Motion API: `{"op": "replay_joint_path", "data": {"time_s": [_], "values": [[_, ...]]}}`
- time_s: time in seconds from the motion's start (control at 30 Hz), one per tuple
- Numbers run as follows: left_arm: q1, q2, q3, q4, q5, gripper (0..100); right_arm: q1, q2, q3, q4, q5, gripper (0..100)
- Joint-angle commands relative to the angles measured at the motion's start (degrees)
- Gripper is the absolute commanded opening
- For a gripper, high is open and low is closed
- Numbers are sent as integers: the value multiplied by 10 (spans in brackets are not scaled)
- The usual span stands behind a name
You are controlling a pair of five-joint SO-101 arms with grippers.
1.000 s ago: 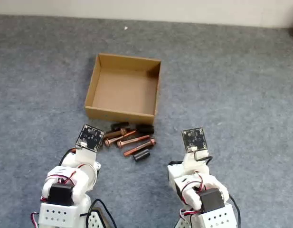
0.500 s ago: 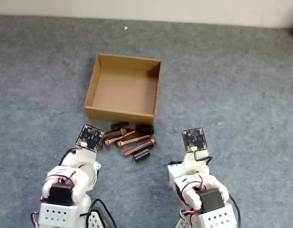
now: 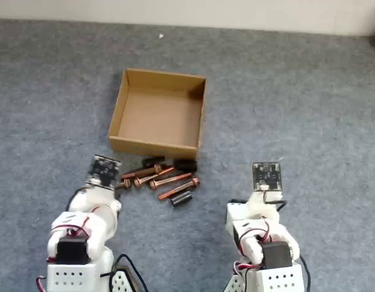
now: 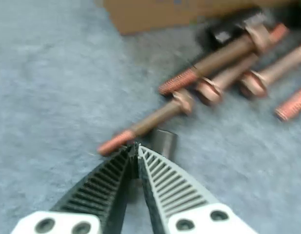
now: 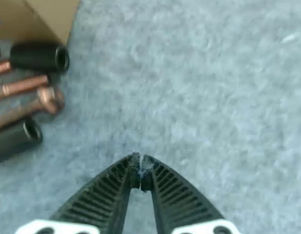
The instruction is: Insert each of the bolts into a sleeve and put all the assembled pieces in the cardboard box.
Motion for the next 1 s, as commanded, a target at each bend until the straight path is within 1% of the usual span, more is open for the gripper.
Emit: {"op": "replay_joint_path", "data": {"time_s": [0.0, 0.1, 0.13, 0.27, 0.4, 0.5, 0.63, 0.77, 0.87, 0.9, 0.97], "values": [[-80, -4, -29, -54, 4, 5, 12, -1, -20, -27, 41, 13], [-121, -4, -29, -67, 4, 5, 14, 2, -30, -25, 171, 13], [-131, -4, -30, -67, 4, 5, 11, 5, -46, -24, 185, 13], [-152, -4, -47, -59, 4, 5, 9, 7, -119, 3, 189, 14], [-153, -4, -49, -48, 4, 5, -39, 36, -206, 55, 190, 50], [-153, -4, -49, -47, 4, 5, -82, 130, -269, 63, 190, 64], [-153, -4, -49, -47, 3, 5, -148, 305, -350, 66, 189, 94], [-153, -4, -49, -47, -36, 5, -216, 469, -428, 66, 189, 132], [-153, -4, -48, -47, -44, 5, -266, 562, -477, 65, 190, 139], [-153, -4, -48, -47, -44, 5, -282, 587, -491, 65, 194, 139], [-153, -4, -48, -47, -44, 5, -313, 633, -515, 65, 242, 139]]}}
